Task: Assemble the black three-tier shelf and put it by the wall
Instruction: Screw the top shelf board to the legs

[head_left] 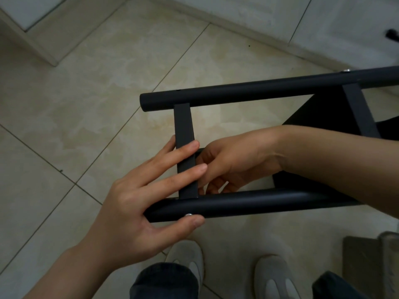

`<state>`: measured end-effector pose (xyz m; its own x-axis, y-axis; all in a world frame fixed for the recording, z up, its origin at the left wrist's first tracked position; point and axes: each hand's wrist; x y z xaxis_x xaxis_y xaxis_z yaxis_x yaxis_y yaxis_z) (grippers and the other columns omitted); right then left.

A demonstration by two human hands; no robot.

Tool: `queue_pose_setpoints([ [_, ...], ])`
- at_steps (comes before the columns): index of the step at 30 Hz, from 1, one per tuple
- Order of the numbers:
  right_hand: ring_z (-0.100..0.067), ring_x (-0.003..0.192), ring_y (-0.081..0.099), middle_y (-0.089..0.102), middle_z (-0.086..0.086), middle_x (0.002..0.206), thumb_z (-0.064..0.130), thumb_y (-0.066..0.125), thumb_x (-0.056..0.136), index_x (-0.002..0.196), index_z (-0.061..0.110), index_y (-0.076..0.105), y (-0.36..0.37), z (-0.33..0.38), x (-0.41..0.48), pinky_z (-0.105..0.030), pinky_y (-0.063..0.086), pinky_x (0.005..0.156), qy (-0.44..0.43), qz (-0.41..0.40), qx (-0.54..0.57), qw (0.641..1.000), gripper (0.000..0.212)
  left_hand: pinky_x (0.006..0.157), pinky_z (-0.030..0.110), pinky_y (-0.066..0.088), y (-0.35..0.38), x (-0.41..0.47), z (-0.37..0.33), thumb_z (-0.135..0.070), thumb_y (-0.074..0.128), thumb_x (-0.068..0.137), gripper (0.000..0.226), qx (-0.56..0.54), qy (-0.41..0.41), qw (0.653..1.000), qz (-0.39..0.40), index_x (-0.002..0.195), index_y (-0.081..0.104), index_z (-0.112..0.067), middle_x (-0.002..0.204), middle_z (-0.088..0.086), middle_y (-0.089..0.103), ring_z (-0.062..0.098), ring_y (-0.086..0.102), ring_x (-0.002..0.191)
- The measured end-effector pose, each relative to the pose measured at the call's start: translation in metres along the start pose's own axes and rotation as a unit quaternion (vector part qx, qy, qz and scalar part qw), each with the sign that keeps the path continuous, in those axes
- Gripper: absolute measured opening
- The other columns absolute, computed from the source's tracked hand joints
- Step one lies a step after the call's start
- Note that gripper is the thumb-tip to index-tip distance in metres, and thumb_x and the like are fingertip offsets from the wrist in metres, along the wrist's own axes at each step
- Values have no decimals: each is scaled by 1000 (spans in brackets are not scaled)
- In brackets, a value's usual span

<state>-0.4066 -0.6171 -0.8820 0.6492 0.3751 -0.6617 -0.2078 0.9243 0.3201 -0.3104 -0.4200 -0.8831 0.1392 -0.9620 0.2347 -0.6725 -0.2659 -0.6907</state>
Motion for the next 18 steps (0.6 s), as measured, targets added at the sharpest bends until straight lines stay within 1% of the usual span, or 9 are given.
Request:
queue_pose_setpoints([
  [2,-20,90,60,65,-10,107,12,56,97,108,9,66,0,0,-1,-32,51,82,0,15,8,1000,15,115,35,40,0,0,0,-41,68,87,51,1,1,1000,0,131,58,-17,151,5,48,28,43,144],
  [5,-22,96,58,63,-12,112,12,54,98,114,7,64,-1,-1,-1,-33,50,85,4,15,0,1000,19,114,37,41,0,0,1,-41,68,87,51,1,1,1000,0,130,59,-16,151,6,48,28,44,144],
  [9,-21,90,57,59,-13,103,15,53,99,107,8,65,0,0,0,-34,48,85,11,10,-6,1000,16,114,37,42,0,-1,2,-43,68,87,52,4,4,1000,0,132,58,-17,151,5,48,29,45,143],
  [13,-24,92,54,56,-12,105,16,50,101,117,4,61,3,0,2,-32,48,82,17,3,-7,1000,23,114,37,41,0,-1,3,-43,68,87,52,4,4,1000,0,132,58,-17,151,5,48,28,44,143],
  [15,-20,86,54,54,-13,100,16,50,101,118,3,61,3,0,2,-31,47,80,17,-2,-8,1000,24,114,36,41,0,-1,3,-42,68,87,53,4,6,1000,-1,132,58,-17,151,5,48,28,44,144],
  [18,-16,80,55,55,-11,94,15,52,99,119,-8,59,1,0,2,-31,47,79,13,-19,-25,999,31,114,37,42,1,-1,3,-42,69,86,53,3,7,1000,-2,131,59,-15,151,5,48,29,44,144],
])
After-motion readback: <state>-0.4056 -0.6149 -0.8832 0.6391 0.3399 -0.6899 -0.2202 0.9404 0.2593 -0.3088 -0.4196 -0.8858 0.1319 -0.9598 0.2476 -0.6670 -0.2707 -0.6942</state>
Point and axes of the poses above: each hand's wrist, its own x-axis towards the middle knuckle, its own y-axis out of the palm, z = x × y
